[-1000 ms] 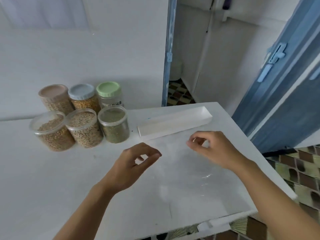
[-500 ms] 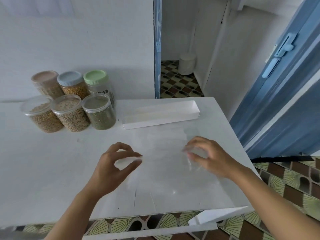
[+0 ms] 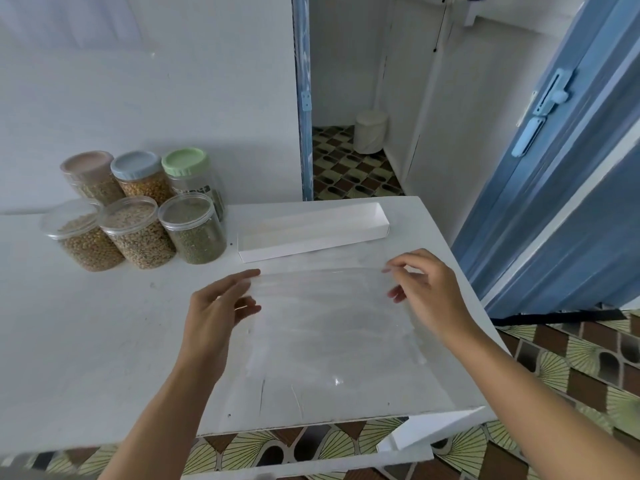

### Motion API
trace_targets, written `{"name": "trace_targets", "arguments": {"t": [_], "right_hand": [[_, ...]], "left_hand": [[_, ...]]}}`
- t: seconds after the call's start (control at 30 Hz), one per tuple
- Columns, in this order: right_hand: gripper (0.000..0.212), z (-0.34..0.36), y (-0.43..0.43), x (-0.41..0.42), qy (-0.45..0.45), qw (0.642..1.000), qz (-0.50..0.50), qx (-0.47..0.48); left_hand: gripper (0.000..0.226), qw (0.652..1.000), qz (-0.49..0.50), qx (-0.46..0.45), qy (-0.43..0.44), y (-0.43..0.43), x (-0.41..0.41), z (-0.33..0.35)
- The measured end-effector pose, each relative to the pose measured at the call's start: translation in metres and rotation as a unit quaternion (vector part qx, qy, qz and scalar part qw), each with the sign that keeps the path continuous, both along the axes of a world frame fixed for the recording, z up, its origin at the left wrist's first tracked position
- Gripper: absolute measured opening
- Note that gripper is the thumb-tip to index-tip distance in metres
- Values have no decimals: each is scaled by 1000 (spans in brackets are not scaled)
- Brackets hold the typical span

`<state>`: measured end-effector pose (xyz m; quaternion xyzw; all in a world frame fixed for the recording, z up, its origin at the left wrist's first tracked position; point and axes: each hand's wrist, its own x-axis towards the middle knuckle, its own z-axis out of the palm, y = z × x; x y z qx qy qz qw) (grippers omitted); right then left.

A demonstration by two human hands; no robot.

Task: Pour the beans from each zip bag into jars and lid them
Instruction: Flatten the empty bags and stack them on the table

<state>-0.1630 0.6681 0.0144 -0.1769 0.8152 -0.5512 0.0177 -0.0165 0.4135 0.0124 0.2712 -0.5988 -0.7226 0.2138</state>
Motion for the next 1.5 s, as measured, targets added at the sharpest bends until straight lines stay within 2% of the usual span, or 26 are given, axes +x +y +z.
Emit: {"name": "trace_targets", "arguments": {"t": [0.07, 0.17, 0.23, 0.37, 0.47, 0.53, 0.6, 0.63, 0.7, 0.8, 0.87, 0.9, 1.03, 1.1, 1.17, 1.23, 1.4, 1.5], "right_hand": [[13, 6, -2, 0, 4, 1000, -6, -5], [17, 12, -4, -1, 26, 999, 16, 31], [20, 11, -3, 0, 56, 996, 32, 64], [23, -3, 4, -4, 123, 980, 8, 155], [26, -14, 6, -2, 182, 967, 43, 172], [43, -18, 7, 1, 237, 951, 73, 183], [48, -20, 11, 3, 262, 945, 76, 180], [46, -22, 12, 3, 259, 947, 70, 176], [32, -24, 14, 4, 245, 954, 39, 170], [10, -21, 13, 3, 177, 971, -21, 161], [12, -17, 10, 1, 78, 989, -18, 121], [14, -16, 8, 0, 39, 995, -14, 90], [16, -11, 7, 1, 24, 998, -27, 44], [13, -9, 10, -2, -40, 999, -10, -15], [3, -8, 15, -6, -157, 982, 14, -101], [13, -9, 20, -7, -223, 962, 48, -152], [61, -21, 33, 0, -173, 976, 93, -95], [72, -34, 39, 5, -97, 992, 83, 24]], "left_hand": [[30, 1000, 26, -10, -10, 0, -1, -1], [30, 988, 66, -128, -59, 2, -1, -4], [25, 982, 73, -163, -69, 3, 1, -7], [30, 992, 59, -102, -37, -2, 6, -14], [39, 997, 44, -65, -20, -2, 6, -19], [49, 993, 37, -111, -14, -2, 6, -21], [56, 977, 14, -214, -19, -1, 9, -23], [56, 965, 8, -261, -29, 0, 10, -25], [51, 960, 17, -278, -34, -2, 12, -31], [29, 996, 19, -85, -10, -7, 11, -29], [23, 999, -25, 28, -10, -12, 9, -23], [24, 998, -44, 43, -14, -13, 8, -20], [23, 997, -63, -36, 2, -11, 5, -15], [12, 995, -94, -41, 19, -12, 10, -15], [37, 988, -145, -38, 21, -16, 18, -17], [68, 984, -170, -58, 5, -19, 25, -22], [94, 961, -122, -240, -67, -13, 33, -54], [82, 964, -79, -243, -71, -6, 35, -61]]}}
